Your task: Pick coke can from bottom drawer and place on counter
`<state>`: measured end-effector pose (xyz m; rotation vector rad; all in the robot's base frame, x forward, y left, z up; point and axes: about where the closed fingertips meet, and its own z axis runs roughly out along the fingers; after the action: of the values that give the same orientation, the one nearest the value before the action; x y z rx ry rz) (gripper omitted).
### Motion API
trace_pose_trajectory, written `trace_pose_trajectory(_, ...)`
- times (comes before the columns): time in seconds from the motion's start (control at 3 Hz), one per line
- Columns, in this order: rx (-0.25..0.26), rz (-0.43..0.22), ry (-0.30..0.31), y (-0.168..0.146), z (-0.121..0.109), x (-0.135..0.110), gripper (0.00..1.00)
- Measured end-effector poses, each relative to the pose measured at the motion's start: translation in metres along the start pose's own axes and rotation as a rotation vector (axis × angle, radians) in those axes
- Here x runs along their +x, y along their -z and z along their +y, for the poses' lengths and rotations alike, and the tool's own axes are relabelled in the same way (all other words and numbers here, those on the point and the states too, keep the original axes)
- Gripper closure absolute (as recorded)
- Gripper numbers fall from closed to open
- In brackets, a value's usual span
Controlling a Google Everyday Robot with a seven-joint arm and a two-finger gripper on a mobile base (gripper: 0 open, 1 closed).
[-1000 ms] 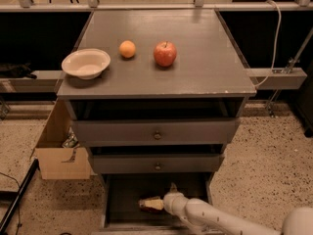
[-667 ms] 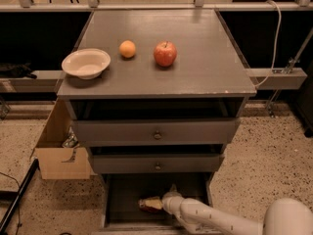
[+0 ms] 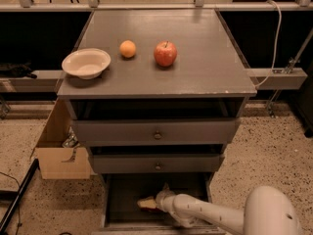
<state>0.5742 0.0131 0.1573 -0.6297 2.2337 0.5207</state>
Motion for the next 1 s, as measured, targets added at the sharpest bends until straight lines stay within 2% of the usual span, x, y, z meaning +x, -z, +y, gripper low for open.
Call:
trace_pose_trajectory(0.33,-0.034,0.031,0.085,-0.029,0.008,0.003,0.00)
trace_pose_trajectory(0.67,-0.038,0.041,0.069,-0.024,0.014,0.013,0.00)
trace_pose_trajectory(1.0,-0.038,0.041,0.070,-0.024,0.014,0.013,0.00)
